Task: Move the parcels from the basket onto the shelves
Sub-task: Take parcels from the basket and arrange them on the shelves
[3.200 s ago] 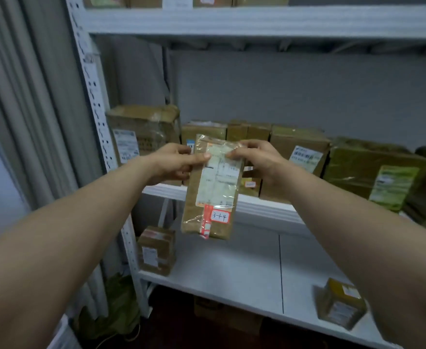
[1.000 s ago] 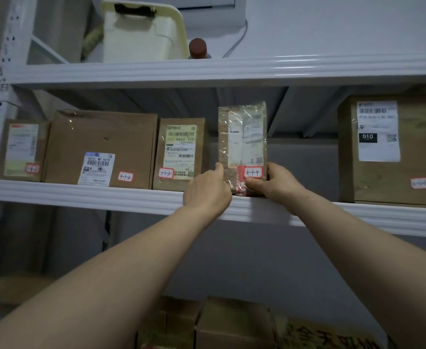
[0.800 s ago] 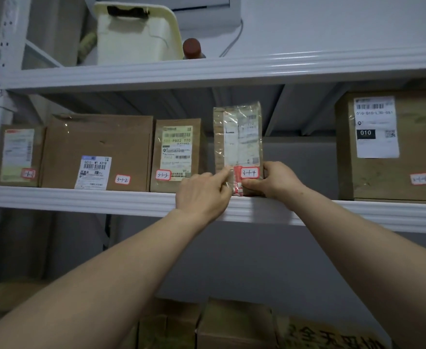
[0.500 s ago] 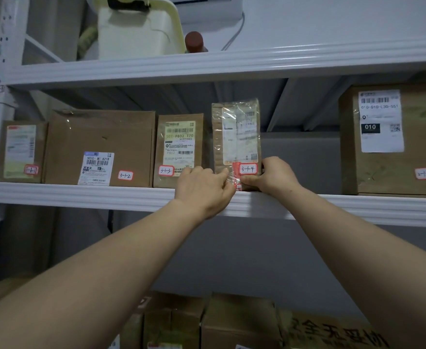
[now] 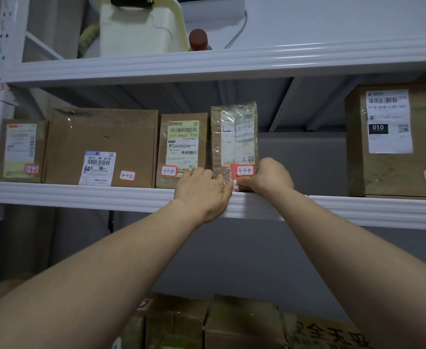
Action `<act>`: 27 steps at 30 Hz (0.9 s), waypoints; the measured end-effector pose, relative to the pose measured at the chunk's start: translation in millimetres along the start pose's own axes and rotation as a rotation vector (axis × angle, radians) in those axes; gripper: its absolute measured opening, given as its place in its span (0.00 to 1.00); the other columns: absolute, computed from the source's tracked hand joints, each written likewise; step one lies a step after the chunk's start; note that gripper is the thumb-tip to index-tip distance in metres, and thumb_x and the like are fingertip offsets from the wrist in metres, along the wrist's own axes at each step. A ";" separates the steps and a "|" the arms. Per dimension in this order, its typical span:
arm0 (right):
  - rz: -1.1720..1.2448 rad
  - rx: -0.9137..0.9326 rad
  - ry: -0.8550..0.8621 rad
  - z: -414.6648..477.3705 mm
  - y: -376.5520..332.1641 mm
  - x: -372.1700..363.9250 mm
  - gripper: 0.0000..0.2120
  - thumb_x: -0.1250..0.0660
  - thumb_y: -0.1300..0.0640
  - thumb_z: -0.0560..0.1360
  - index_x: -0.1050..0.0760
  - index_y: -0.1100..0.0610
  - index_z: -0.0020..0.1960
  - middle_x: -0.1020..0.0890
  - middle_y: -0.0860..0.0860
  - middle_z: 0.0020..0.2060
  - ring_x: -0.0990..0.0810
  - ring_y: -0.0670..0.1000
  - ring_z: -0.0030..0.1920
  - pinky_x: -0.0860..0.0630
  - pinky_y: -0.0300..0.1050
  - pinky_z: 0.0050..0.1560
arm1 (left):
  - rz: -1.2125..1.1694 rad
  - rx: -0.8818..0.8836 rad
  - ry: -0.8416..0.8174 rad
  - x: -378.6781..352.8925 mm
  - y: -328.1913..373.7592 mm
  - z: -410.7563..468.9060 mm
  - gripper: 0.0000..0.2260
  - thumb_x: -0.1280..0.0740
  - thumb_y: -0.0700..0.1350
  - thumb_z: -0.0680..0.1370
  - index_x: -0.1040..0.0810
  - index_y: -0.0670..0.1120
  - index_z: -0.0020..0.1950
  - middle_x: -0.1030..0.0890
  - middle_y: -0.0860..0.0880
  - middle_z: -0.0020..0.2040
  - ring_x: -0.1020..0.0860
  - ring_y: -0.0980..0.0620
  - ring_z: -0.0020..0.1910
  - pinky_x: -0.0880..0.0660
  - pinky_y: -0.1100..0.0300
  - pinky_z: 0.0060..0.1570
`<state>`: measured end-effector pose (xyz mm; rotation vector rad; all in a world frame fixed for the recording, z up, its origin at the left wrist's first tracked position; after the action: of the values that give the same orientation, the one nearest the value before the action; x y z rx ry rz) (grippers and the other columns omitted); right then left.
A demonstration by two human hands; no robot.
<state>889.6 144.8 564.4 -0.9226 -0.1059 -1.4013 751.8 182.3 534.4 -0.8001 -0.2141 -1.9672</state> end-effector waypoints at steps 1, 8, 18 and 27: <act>0.005 -0.001 -0.001 0.9 0.1 -1.1 0.13 0.28 0.48 0.72 0.23 0.56 0.50 0.21 0.51 0.44 0.22 0.54 0.45 0.32 0.43 0.36 | 0.001 0.000 0.000 0.5 -0.1 0.2 0.24 0.56 0.56 0.83 0.30 0.48 0.70 0.26 0.45 0.62 0.33 0.45 0.65 0.37 0.51 0.61; 0.003 0.006 0.003 1.6 1.4 -4.9 0.13 0.29 0.47 0.72 0.26 0.56 0.45 0.24 0.51 0.39 0.25 0.54 0.41 0.38 0.42 0.27 | -0.020 0.006 0.007 1.0 1.6 1.6 0.24 0.55 0.55 0.83 0.28 0.46 0.68 0.28 0.44 0.62 0.34 0.45 0.64 0.37 0.53 0.62; 0.011 0.037 -0.025 5.2 0.9 -8.5 0.12 0.30 0.49 0.74 0.21 0.56 0.51 0.21 0.51 0.42 0.23 0.53 0.43 0.35 0.42 0.30 | -0.068 -0.001 0.005 0.5 -0.4 0.0 0.24 0.54 0.55 0.83 0.23 0.46 0.64 0.25 0.43 0.60 0.33 0.44 0.62 0.38 0.53 0.62; -0.056 -0.055 -0.033 -0.2 1.6 -9.3 0.24 0.32 0.41 0.72 0.25 0.57 0.59 0.20 0.54 0.51 0.21 0.56 0.52 0.25 0.48 0.47 | -0.120 -0.010 -0.005 5.7 -1.4 -6.9 0.24 0.54 0.54 0.83 0.23 0.45 0.61 0.24 0.42 0.59 0.31 0.43 0.61 0.37 0.52 0.62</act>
<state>888.9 151.9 558.2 -0.9947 -0.1188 -1.4469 745.7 175.8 532.9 -0.8147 -0.2605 -2.0801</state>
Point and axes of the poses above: each hand's wrist, its own z-axis towards the middle knuckle, its own x-axis out of the back of the hand, y = z × x, the point moved 4 cm from there along z, towards the middle knuckle
